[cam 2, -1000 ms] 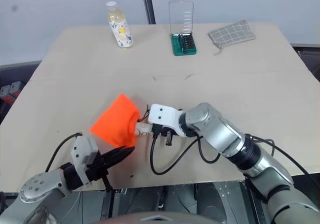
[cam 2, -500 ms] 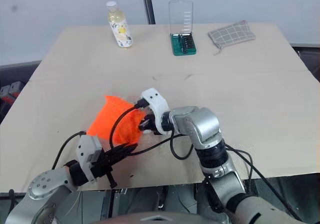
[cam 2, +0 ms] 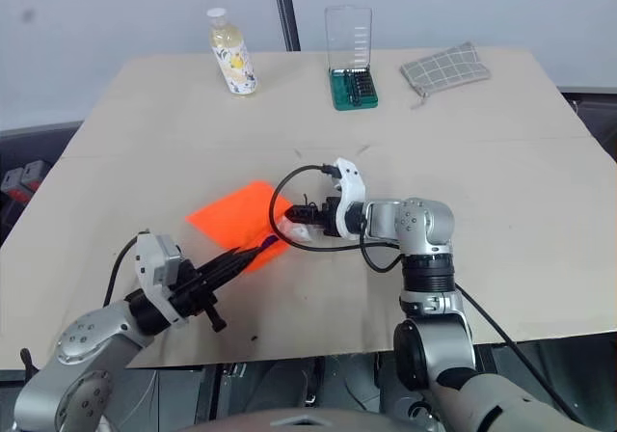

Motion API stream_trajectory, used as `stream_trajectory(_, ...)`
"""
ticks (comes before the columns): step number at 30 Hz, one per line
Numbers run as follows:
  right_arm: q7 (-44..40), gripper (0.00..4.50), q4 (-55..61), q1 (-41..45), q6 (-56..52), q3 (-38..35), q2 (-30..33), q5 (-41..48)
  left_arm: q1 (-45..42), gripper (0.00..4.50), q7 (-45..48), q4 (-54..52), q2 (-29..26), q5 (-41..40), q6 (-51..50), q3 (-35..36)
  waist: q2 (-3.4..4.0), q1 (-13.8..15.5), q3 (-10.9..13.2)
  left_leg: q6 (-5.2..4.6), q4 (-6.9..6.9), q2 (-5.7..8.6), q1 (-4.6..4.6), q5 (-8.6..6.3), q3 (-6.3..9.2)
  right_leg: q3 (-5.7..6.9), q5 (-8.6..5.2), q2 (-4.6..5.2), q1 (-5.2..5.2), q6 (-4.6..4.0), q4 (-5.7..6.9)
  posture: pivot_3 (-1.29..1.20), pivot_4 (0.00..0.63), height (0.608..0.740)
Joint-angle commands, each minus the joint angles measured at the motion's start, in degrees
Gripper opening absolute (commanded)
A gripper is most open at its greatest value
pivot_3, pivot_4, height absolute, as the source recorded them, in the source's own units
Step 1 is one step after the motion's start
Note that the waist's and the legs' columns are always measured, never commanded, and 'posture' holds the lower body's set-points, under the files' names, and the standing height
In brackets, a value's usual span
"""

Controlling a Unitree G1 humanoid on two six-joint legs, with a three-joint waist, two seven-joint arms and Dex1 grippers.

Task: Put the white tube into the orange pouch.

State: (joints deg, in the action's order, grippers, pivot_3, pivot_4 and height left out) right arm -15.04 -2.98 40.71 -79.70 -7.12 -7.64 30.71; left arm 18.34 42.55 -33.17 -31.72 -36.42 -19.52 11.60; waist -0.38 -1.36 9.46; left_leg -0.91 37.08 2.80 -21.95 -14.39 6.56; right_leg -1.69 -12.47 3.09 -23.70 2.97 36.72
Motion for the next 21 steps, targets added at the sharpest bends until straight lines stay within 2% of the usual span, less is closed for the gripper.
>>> stream_trajectory(1, -7.4, 3.89, 10.7, 0.8, -0.8, 7.6, 0.8, 6.3, -0.3, 0.0, -0.3, -0.1, -0.3, -1.1, -0.2, 1.9, 0.01, -0.6, 0.0, 0.0, 0.0, -0.01, 0.0, 0.0, 0.01, -0.01, 0.0, -0.02, 0.0, 0.0, 0.0, 0.0, 0.15, 0.74)
stream_trajectory(4, -15.6, 3.89, 17.8, -2.6, 1.7, 14.8, 12.6, 7.5, 0.1, 0.0, -0.3, -0.2, -0.3, -1.5, -0.6, 2.2, -0.03, -0.9, 0.0, 0.0, -0.04, -0.07, -0.01, 0.0, 0.04, 0.02, 0.0, -0.06, -0.02, -0.01, -0.01, 0.0, 0.15, 0.74)
stream_trajectory(6, -20.6, 3.89, 19.7, -3.9, 8.4, 19.0, 20.7, 4.7, 1.5, 0.0, 0.1, -0.6, -0.5, -0.8, -0.5, 1.7, -0.08, -0.7, 0.0, 0.0, -0.03, -0.01, -0.05, -0.01, 0.07, 0.08, 0.0, 0.05, 0.02, 0.01, -0.13, 0.0, 0.15, 0.74)
stream_trajectory(8, -20.8, 3.89, 16.8, -3.2, 17.9, 21.1, 24.2, -0.8, 2.8, 0.0, 0.4, -0.8, -0.5, 0.0, -0.2, 1.0, -0.08, -0.9, 0.0, -0.02, -0.02, 0.04, -0.08, -0.02, -0.07, -0.01, 0.0, 0.11, 0.02, 0.03, -0.23, 0.0, 0.15, 0.74)
stream_trajectory(14, -15.6, 3.89, 4.1, 0.1, 30.8, 25.0, 21.2, -12.0, 4.9, 0.0, 0.2, -1.6, 0.0, 1.7, 0.5, -0.8, -0.11, -1.3, 0.0, 0.0, -0.31, -0.36, 0.12, -0.01, -0.35, -0.3, -0.01, -0.28, -0.07, 0.0, -0.19, 0.0, 0.15, 0.74)
stream_trajectory(17, -13.8, 3.89, -1.0, 1.0, 37.3, 23.7, 15.6, -13.5, 5.1, 0.0, -0.1, -1.8, -0.1, 2.5, 0.5, -1.2, -0.11, -1.0, 0.0, 0.02, -0.33, -0.46, 0.08, 0.0, -0.37, -0.32, -0.01, -0.34, -0.12, -0.05, -0.19, 0.0, 0.15, 0.74)
stream_trajectory(21, -14.3, 3.89, -5.4, 0.3, 43.0, 25.9, 12.9, -17.2, 4.5, 0.0, -0.7, -1.8, 0.8, 2.6, 0.5, -1.3, -0.14, -0.9, 0.0, 0.02, -0.33, -0.38, 0.06, -0.01, -0.58, -0.54, 0.01, -0.27, -0.16, -0.05, -0.21, 0.0, 0.15, 0.74)
